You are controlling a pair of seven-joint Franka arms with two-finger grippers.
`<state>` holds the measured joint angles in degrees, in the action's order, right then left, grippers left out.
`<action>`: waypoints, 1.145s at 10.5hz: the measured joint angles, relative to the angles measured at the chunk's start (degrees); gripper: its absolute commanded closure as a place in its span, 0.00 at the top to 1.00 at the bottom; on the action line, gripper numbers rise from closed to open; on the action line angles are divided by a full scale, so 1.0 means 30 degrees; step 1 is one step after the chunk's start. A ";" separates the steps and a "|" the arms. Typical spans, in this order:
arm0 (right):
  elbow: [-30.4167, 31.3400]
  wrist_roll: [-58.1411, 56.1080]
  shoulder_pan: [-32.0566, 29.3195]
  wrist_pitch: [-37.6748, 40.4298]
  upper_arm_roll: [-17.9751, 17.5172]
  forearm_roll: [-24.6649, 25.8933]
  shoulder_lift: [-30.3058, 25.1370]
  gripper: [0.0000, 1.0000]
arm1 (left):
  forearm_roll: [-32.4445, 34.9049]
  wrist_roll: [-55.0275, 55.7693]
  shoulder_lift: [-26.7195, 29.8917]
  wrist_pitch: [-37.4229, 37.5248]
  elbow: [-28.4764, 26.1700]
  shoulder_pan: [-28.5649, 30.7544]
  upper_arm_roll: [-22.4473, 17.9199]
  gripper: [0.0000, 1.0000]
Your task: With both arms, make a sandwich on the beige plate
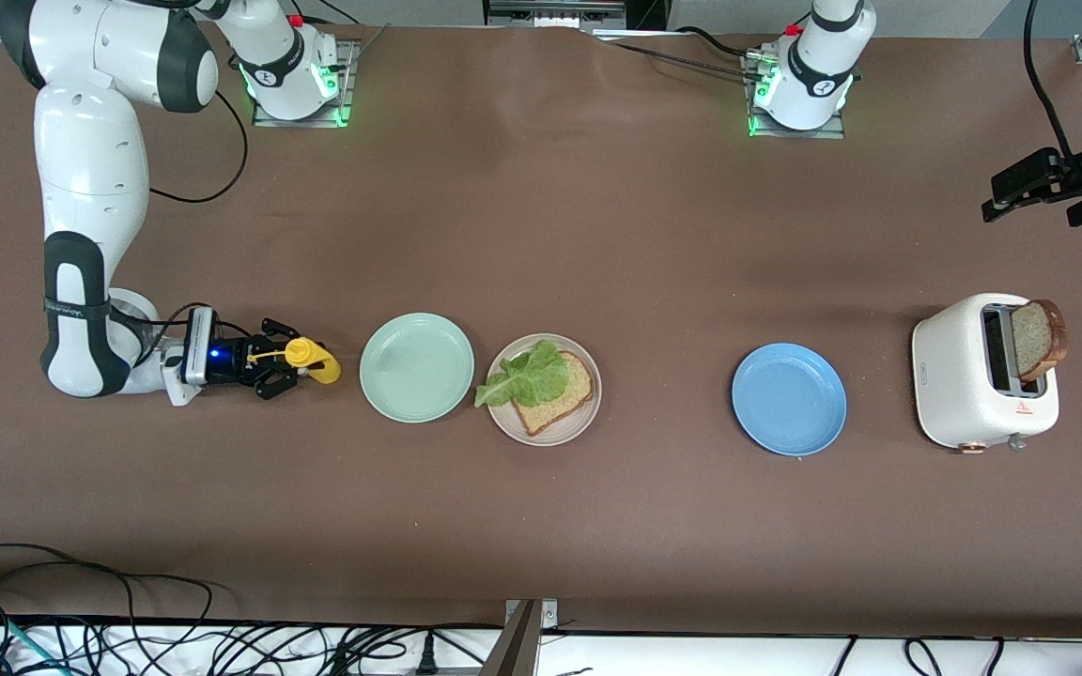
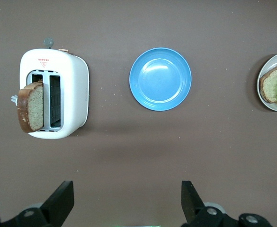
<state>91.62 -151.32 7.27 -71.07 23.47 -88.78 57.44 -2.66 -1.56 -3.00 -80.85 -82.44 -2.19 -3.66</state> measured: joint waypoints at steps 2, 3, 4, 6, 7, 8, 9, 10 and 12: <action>-0.0004 -0.0043 -0.0006 -0.0090 0.0007 -0.0002 0.0001 1.00 | 0.0000 0.0000 -0.0003 0.0000 0.0000 0.0000 0.0000 1.00; -0.0004 -0.0056 -0.0032 -0.0129 0.0040 -0.0001 0.0000 1.00 | 0.0000 0.0000 -0.0006 0.0000 0.0000 0.0000 0.0000 1.00; -0.0004 -0.0058 -0.0084 -0.0168 0.0119 -0.0001 0.0000 1.00 | 0.0000 0.0000 -0.0006 0.0000 0.0000 0.0000 -0.0001 1.00; -0.0027 -0.0033 -0.0187 -0.0221 0.0591 0.0130 0.0001 1.00 | 0.0000 0.0000 -0.0014 0.0000 0.0000 0.0000 -0.0001 1.00; -0.0068 0.0248 -0.0208 -0.0208 0.1080 0.0362 -0.0007 1.00 | 0.0000 0.0000 -0.0013 0.0000 0.0000 0.0000 -0.0001 1.00; -0.0158 0.0868 -0.0233 -0.0184 0.1613 0.0746 -0.0035 1.00 | 0.0000 0.0000 -0.0014 0.0000 0.0000 0.0000 -0.0001 1.00; -0.0407 0.1660 -0.0257 -0.0174 0.2157 0.1228 -0.0080 1.00 | 0.0000 0.0000 -0.0014 0.0000 0.0000 -0.0001 -0.0001 1.00; -0.0788 0.2707 -0.0273 -0.0163 0.2742 0.1762 -0.0136 1.00 | 0.0000 0.0000 -0.0015 -0.0001 0.0000 -0.0001 -0.0001 1.00; -0.1252 0.5048 -0.0268 -0.0062 0.3826 0.2737 -0.0474 1.00 | 0.0000 0.0000 -0.0024 -0.0001 0.0000 0.0000 -0.0002 1.00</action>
<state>87.86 -136.17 6.46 -71.25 34.95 -80.57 56.01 -2.66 -1.56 -3.07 -80.85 -82.45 -2.19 -3.67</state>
